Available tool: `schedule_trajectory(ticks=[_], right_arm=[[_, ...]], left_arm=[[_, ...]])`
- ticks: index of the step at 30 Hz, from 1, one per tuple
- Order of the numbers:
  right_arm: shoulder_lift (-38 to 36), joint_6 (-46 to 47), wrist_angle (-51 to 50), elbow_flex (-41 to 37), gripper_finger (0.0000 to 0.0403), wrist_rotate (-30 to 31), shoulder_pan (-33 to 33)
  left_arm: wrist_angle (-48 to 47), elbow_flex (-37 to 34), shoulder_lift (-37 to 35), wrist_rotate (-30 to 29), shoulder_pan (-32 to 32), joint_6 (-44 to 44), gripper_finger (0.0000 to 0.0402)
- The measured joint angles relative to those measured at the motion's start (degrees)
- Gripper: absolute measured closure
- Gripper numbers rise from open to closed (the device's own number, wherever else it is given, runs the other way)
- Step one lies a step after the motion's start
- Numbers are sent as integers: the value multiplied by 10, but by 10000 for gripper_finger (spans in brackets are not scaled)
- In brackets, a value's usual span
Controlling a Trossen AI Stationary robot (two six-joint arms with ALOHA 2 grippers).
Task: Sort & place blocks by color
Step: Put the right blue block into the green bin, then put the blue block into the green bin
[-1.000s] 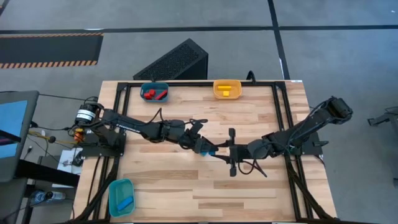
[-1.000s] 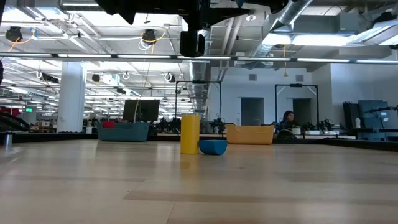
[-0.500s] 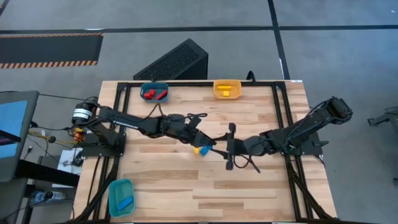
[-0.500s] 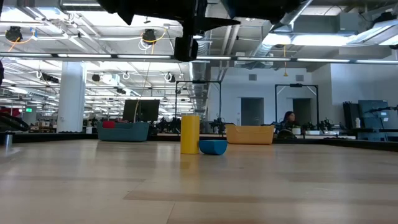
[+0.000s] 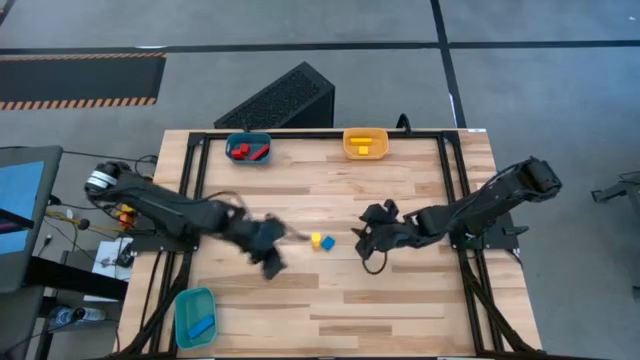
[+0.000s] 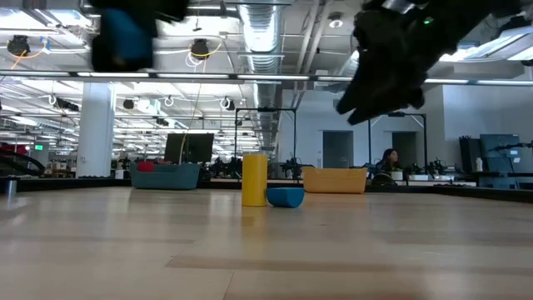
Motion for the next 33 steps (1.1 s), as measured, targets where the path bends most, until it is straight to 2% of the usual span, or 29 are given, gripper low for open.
schedule_trajectory(ticks=[4,8,13,18,22,29,31,33], right_arm=[[50,-1,75,1,188,-25,2],[103,-2,148,1,185,-25,-6],[168,-47,227,2,169,-54,-20],[221,-128,240,30,146,-97,-31],[265,-138,236,59,134,-151,-47],[301,-134,175,105,133,-152,-59],[300,-134,160,111,142,-152,-61],[293,-146,150,112,163,-154,-62]], left_arm=[[-110,-15,-52,-44,-132,-74,296],[-165,-23,-51,-56,-259,-164,295],[-194,-23,-25,-61,-344,-230,289],[-237,-23,6,-61,-393,-261,259],[-254,-23,40,-47,-418,-262,230],[-258,-23,67,-19,-419,-260,192],[-260,-23,59,-25,-417,-264,190],[-261,-23,43,-59,-415,-274,191]])
